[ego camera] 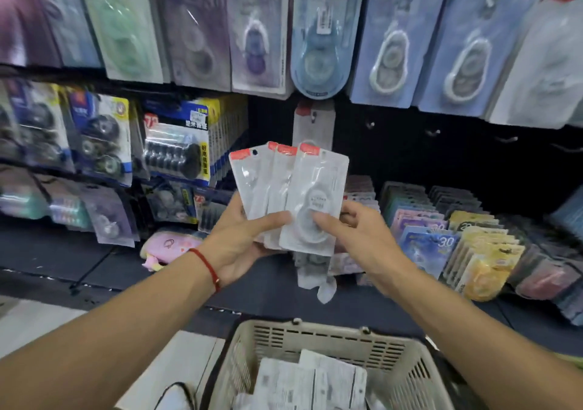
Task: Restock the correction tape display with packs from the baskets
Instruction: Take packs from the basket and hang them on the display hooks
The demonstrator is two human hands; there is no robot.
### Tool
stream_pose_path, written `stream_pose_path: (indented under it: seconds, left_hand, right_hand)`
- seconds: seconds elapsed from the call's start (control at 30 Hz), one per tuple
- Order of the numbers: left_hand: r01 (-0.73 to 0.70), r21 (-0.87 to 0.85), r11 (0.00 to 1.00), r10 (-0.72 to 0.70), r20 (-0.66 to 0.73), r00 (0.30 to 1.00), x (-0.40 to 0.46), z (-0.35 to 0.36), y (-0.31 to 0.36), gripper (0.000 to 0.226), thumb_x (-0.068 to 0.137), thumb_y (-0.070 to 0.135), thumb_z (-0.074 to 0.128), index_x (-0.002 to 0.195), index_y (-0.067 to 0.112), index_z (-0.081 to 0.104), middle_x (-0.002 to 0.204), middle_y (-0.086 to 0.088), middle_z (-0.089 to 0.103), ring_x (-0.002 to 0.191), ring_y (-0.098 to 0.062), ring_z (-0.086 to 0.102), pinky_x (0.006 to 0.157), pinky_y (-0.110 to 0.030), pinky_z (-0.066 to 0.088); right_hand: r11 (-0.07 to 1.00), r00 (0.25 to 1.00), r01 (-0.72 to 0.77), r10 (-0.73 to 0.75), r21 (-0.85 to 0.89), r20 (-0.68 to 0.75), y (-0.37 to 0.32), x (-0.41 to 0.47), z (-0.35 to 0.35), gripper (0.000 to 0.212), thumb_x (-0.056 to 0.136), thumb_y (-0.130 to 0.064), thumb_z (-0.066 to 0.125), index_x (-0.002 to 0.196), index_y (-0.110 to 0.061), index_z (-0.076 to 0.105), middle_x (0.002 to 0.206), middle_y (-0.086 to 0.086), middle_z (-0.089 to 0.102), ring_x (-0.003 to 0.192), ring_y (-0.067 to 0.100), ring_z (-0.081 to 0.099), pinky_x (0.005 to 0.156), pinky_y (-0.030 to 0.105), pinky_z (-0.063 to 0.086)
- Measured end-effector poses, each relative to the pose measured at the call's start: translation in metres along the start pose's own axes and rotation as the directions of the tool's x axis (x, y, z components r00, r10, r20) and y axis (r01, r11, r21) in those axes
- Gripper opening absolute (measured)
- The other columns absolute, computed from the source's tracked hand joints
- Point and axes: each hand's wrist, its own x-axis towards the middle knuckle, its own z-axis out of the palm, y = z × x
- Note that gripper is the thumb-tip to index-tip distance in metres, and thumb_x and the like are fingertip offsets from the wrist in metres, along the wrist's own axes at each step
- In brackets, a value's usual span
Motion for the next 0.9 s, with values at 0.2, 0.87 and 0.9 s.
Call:
stream_pose_path:
  seconds: [0.2, 0.87, 0.9]
  left_hand:
    - [-0.147, 0.144, 0.979, 0.182, -0.27, 0.946, 0.01, -0.008, 0.022, 0.078, 0.077, -0.004, 0.084, 0.143, 0.023, 0.054, 0.131, -0.007, 0.074, 0.119, -0.033, 0.072, 0.095, -0.067, 0.057]
    - [-0.27, 0.13, 0.954, 0.3, -0.37, 0.879, 0.011, -0.007, 0.026, 0.078, 0.07, 0.003, 0.088, 0.137, 0.025, 0.055, 0.124, -0.004, 0.076, 0.112, -0.027, 0.075, 0.085, -0.051, 0.064]
    - [-0.257, 0.106, 0.96, 0.278, -0.342, 0.897, 0.011, -0.003, 0.025, 0.078, 0.069, 0.005, 0.087, 0.138, 0.024, 0.055, 0.125, -0.005, 0.076, 0.112, -0.028, 0.075, 0.081, -0.051, 0.065]
  right_hand:
    - [0.99, 0.976, 0.134, -0.125, 0.037, -0.178, -0.022, 0.039, -0.003, 0.025, 0.095, -0.021, 0.076, 0.118, -0.023, 0.067, 0.108, -0.007, 0.079, 0.098, 0.007, 0.076, 0.083, 0.028, 0.06]
    - [0.929, 0.961, 0.14, -0.212, -0.343, -0.18, -0.016, 0.075, 0.005, 0.047, 0.097, -0.048, 0.067, 0.138, -0.027, 0.055, 0.124, -0.015, 0.064, 0.105, -0.003, 0.063, 0.085, 0.023, 0.051]
    - [0.936, 0.978, 0.15, -0.187, -0.318, -0.088, -0.016, 0.074, 0.008, 0.043, 0.096, -0.051, 0.068, 0.131, -0.029, 0.062, 0.115, -0.018, 0.068, 0.101, -0.008, 0.064, 0.083, 0.02, 0.05]
